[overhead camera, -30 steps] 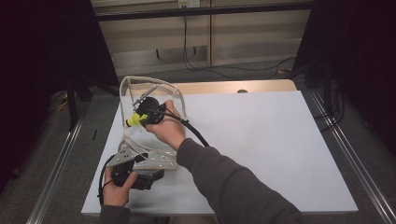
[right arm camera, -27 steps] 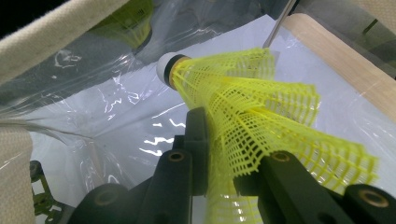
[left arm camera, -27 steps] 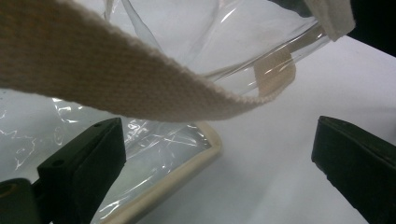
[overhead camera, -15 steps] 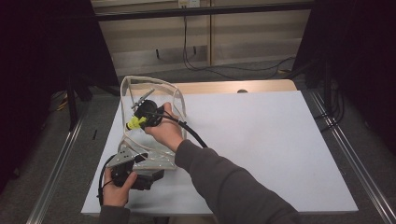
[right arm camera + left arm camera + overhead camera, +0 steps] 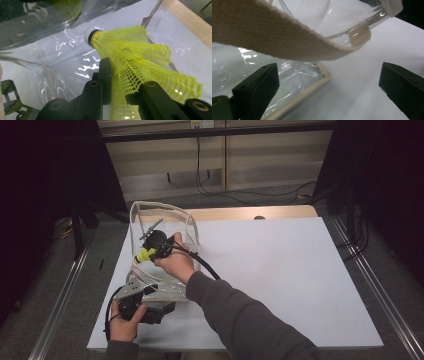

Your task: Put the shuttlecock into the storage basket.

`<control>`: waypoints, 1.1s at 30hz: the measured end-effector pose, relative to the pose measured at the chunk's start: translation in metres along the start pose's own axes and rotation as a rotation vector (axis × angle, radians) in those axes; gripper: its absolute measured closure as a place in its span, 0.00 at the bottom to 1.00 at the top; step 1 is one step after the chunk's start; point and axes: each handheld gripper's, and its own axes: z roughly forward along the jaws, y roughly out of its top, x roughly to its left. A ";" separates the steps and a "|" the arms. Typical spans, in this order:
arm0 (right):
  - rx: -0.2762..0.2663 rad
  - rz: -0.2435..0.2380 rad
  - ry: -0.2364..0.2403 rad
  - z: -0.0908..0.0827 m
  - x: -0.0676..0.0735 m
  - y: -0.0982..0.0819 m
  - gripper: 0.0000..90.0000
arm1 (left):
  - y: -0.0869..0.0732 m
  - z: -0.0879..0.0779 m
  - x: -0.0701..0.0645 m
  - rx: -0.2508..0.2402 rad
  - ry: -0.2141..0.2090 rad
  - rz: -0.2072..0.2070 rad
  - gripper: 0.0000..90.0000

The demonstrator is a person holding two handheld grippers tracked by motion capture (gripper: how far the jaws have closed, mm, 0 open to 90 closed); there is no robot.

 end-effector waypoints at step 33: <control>0.114 0.017 0.095 0.011 0.007 -0.007 0.64 | 0.000 -0.001 0.000 -0.003 0.004 0.002 0.03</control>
